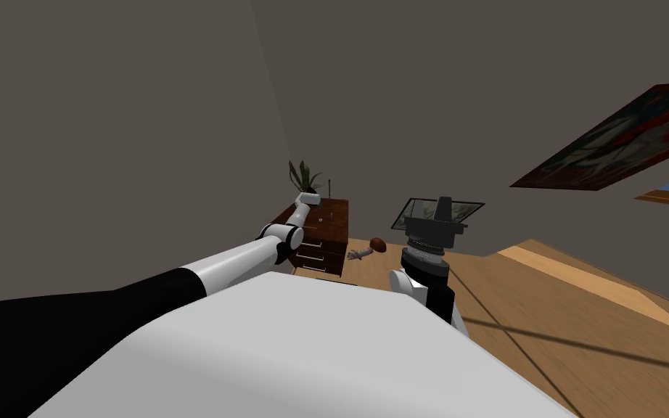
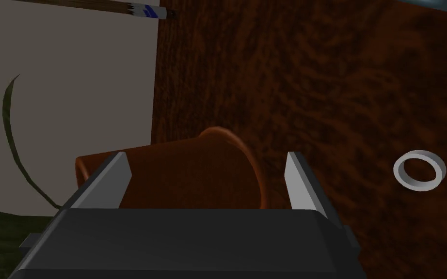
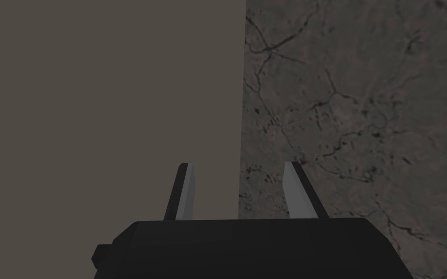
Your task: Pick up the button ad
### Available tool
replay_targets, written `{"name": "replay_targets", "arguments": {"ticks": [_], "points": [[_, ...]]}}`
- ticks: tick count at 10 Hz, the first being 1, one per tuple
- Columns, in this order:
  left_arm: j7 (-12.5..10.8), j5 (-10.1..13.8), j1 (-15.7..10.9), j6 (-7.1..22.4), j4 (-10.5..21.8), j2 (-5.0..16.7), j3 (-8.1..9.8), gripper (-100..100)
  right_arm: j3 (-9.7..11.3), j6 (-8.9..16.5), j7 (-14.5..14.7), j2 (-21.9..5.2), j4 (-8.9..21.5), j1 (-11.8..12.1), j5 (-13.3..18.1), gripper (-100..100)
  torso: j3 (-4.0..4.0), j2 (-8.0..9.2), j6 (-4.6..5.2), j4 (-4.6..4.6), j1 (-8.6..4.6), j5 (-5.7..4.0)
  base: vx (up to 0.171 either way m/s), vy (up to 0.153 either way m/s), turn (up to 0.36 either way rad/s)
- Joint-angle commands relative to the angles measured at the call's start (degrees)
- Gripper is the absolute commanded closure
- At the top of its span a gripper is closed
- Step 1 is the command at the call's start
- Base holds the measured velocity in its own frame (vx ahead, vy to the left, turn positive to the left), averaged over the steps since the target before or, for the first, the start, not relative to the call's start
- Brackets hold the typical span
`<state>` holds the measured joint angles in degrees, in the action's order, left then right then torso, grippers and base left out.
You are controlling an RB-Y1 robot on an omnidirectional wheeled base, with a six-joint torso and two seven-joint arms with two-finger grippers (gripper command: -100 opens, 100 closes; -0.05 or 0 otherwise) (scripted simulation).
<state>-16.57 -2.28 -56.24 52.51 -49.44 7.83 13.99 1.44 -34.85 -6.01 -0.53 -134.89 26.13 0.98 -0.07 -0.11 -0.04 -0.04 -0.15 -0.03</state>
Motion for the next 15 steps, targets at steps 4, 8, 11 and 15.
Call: {"name": "replay_targets", "arguments": {"ticks": [4, 8, 11, 15], "points": [[-2.24, 1.41, -3.12, 7.08, 6.59, -0.81, 0.06, -100, 0.0, 0.0, 0.0, 0.0, 0.0, 0.0, 0.0, 0, -0.01, -0.02, 0.0, 0.0, 0.02, 0.01, 0.039, -0.043, 0.004], [-3.27, 2.23, -4.54, 10.94, 10.46, -1.43, 0.05, -100, 0.0, 0.0, 0.0, 0.0, 0.0, 0.0, 0.0, 0, -0.01, -0.01, 0.0, 0.0, 0.03, 0.0, 0.036, -0.039, 0.002], [-4.03, 2.86, -5.52, 13.42, 12.99, -2.07, 0.02, -100, 0.0, 0.0, 0.0, 0.0, 0.0, 0.0, 0.0, 0, -0.02, -0.04, 0.0, -0.01, 0.01, 0.0, 0.04, -0.037, 0.0], [-4.06, 2.98, -4.5, 12.19, 13.93, -2.47, -0.19, -100, 0.0, 0.0, 0.0, 0.0, 0.0, 0.0, 0.0, 0, 0.05, 0.09, -0.02, 0.02, 0.15, 0.03, 0.023, -0.016, -0.002]]}}
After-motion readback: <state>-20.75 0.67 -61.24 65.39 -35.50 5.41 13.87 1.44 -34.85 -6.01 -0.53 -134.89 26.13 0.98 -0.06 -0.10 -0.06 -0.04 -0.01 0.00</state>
